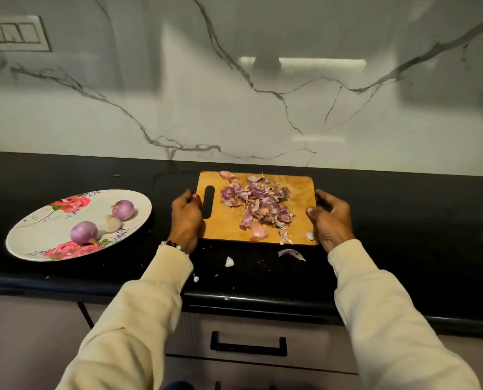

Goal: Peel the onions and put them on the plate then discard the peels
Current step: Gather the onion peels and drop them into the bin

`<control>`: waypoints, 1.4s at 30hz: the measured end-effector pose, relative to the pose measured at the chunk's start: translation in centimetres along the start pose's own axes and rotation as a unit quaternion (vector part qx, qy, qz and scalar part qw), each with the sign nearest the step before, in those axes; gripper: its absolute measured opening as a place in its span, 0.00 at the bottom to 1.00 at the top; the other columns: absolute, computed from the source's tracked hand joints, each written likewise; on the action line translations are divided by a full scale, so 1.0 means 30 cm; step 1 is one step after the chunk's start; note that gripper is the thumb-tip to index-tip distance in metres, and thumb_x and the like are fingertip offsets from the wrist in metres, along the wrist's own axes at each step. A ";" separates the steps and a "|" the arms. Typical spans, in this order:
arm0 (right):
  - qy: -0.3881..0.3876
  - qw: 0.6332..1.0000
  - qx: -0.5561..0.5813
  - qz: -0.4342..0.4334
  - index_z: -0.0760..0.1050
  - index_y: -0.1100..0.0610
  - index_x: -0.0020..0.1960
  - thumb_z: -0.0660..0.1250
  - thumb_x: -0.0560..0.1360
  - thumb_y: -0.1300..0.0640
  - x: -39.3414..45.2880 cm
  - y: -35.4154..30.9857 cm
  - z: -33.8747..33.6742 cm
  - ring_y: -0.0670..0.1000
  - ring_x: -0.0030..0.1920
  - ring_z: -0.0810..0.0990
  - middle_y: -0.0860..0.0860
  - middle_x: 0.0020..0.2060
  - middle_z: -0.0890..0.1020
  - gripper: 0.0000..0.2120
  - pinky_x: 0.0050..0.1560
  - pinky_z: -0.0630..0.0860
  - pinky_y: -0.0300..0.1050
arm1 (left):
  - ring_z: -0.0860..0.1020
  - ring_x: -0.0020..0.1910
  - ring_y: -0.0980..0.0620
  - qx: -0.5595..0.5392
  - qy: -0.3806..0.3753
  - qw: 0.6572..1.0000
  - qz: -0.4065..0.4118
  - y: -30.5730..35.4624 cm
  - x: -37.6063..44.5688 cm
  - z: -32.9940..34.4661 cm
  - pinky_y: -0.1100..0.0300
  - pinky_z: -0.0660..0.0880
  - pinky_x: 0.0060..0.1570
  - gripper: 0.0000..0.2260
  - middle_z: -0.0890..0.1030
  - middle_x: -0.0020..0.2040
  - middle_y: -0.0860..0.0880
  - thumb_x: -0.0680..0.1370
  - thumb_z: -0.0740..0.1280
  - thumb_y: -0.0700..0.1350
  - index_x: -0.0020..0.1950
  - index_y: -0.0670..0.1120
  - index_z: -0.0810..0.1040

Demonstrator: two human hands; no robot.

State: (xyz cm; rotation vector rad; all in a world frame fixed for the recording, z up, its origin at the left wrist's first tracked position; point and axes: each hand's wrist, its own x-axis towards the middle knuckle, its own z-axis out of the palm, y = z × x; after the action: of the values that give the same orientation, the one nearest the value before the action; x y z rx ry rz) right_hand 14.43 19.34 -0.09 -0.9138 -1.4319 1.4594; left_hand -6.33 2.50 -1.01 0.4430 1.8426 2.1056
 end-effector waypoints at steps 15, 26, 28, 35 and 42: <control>-0.052 0.965 0.230 -0.114 0.75 0.53 0.59 0.60 0.72 0.82 -0.004 -0.026 -0.008 0.49 0.54 0.82 0.55 0.53 0.81 0.27 0.54 0.81 0.46 | 0.80 0.59 0.49 -0.164 -0.012 0.978 0.125 0.013 0.004 0.001 0.49 0.77 0.59 0.21 0.82 0.57 0.48 0.80 0.58 0.29 0.67 0.47 0.76; -0.028 0.989 0.052 -0.137 0.71 0.54 0.64 0.64 0.76 0.75 -0.008 -0.020 -0.014 0.48 0.54 0.79 0.52 0.54 0.79 0.23 0.53 0.78 0.44 | 0.78 0.62 0.51 0.093 -0.047 0.980 0.170 -0.042 0.021 -0.013 0.47 0.76 0.61 0.35 0.77 0.66 0.52 0.80 0.59 0.30 0.74 0.67 0.61; -0.014 0.988 0.041 -0.151 0.71 0.57 0.66 0.64 0.76 0.75 -0.023 -0.021 -0.016 0.47 0.53 0.79 0.52 0.54 0.79 0.23 0.50 0.77 0.40 | 0.79 0.58 0.55 0.104 -0.018 0.979 0.175 -0.060 0.033 -0.018 0.47 0.76 0.62 0.35 0.80 0.60 0.56 0.79 0.59 0.29 0.73 0.66 0.64; 0.043 0.985 0.065 -0.151 0.72 0.56 0.64 0.65 0.75 0.75 -0.053 -0.062 -0.048 0.51 0.57 0.79 0.55 0.56 0.80 0.23 0.53 0.78 0.44 | 0.78 0.53 0.66 0.045 0.018 0.968 0.247 0.028 -0.058 0.026 0.71 0.75 0.53 0.26 0.79 0.60 0.54 0.78 0.60 0.26 0.72 0.47 0.72; 0.013 0.997 0.054 -0.050 0.72 0.60 0.68 0.66 0.75 0.75 -0.067 -0.179 -0.163 0.57 0.55 0.80 0.56 0.53 0.81 0.23 0.45 0.79 0.51 | 0.82 0.48 0.50 0.015 0.047 0.988 0.148 0.158 -0.095 0.071 0.47 0.80 0.53 0.15 0.84 0.50 0.47 0.76 0.70 0.35 0.62 0.42 0.80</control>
State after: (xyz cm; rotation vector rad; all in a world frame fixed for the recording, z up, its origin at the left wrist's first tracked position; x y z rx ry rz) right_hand 20.17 18.96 4.78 -0.7803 -1.3470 1.4298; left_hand -2.97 2.60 3.87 0.6717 1.9669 2.3268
